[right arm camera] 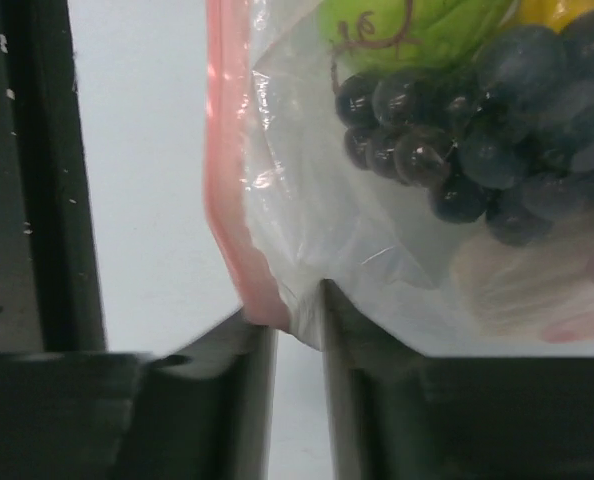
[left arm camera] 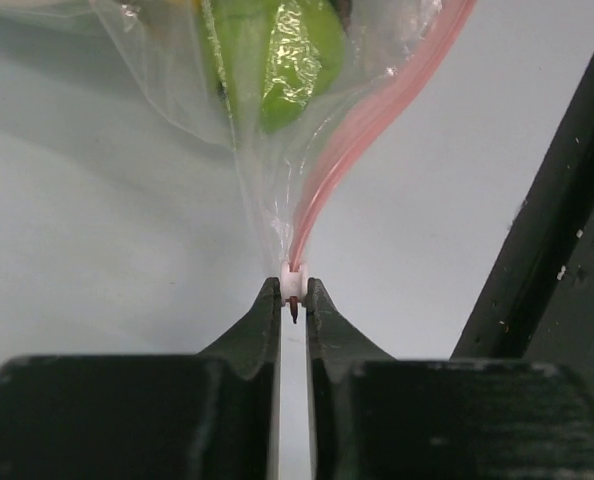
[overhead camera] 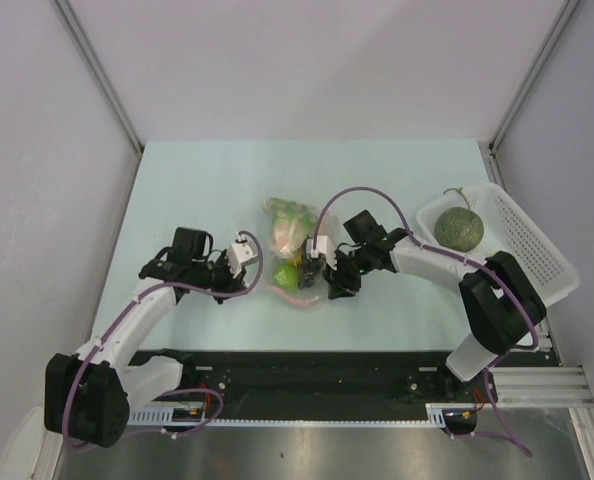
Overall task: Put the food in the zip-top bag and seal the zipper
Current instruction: Place the zipper food storage bag at the center of the board, then reset both arms
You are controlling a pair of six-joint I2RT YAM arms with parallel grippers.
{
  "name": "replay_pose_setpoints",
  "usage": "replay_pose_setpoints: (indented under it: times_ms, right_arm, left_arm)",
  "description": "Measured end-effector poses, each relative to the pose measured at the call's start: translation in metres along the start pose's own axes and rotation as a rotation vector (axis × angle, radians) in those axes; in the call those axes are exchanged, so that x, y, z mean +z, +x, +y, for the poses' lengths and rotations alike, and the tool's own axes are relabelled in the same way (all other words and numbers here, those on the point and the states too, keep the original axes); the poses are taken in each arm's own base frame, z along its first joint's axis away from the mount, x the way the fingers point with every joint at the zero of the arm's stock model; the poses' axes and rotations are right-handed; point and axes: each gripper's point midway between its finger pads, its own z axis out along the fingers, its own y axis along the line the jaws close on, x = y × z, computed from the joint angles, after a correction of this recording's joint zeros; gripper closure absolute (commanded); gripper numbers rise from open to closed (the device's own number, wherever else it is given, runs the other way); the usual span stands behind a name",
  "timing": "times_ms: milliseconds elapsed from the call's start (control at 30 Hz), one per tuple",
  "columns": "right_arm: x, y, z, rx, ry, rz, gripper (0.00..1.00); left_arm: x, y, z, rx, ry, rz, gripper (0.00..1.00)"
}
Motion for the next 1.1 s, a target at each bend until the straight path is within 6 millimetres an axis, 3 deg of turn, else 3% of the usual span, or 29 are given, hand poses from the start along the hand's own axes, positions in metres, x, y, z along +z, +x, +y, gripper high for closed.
replay_pose_setpoints:
  times_ms: [33, 67, 100, 200, 233, 300, 433, 567, 700, 800, 900, 967, 1100]
  right_arm:
    - [0.0, 0.001, 0.003, 0.004, -0.003, 0.007, 0.43]
    - [-0.002, 0.002, 0.005, 0.002, -0.002, 0.013, 0.31]
    - [-0.005, 0.001, 0.006, 0.001, 0.003, 0.014, 0.25]
    - [-0.025, -0.011, 0.007, -0.013, 0.052, -0.013, 0.08]
    - [-0.034, -0.019, 0.008, -0.026, 0.074, -0.035, 0.01]
    - [-0.053, -0.034, 0.01, -0.055, 0.123, -0.08, 0.0]
    - [-0.098, -0.062, 0.015, -0.094, 0.243, -0.174, 0.0]
    - [-0.137, -0.085, 0.005, -0.057, 0.365, -0.263, 0.0]
    - [-0.174, -0.097, -0.033, 0.063, 0.49, -0.334, 0.0]
    - [-0.212, -0.109, -0.075, 0.156, 0.606, -0.414, 0.0]
    - [-0.239, -0.112, -0.111, 0.238, 0.682, -0.477, 0.0]
    - [-0.246, -0.106, -0.132, 0.286, 0.708, -0.493, 0.0]
    - [-0.233, -0.075, -0.162, 0.406, 0.708, -0.457, 0.0]
  left_arm:
    - [0.0, 0.001, -0.002, 0.008, 0.004, 0.001, 0.67]
    - [0.0, 0.003, -0.005, 0.015, 0.009, 0.006, 0.6]
    - [-0.001, 0.003, -0.008, 0.026, 0.015, 0.008, 0.54]
    - [-0.006, 0.002, -0.015, 0.043, 0.032, 0.009, 0.25]
    - [-0.009, 0.001, -0.017, 0.042, 0.041, 0.013, 0.08]
    - [-0.016, -0.005, -0.02, 0.051, 0.049, 0.016, 0.0]
    - [-0.039, -0.041, -0.015, 0.089, 0.022, -0.019, 0.0]
    - [-0.071, -0.099, -0.005, 0.138, -0.042, -0.12, 0.0]
    - [-0.092, -0.156, 0.007, 0.071, -0.062, -0.227, 0.0]
    - [-0.102, -0.19, 0.034, -0.038, -0.072, -0.295, 0.0]
    - [-0.109, -0.206, 0.078, -0.191, -0.126, -0.334, 0.0]
    - [-0.113, -0.206, 0.107, -0.295, -0.17, -0.34, 0.0]
    - [-0.108, -0.185, 0.149, -0.451, -0.263, -0.304, 0.0]
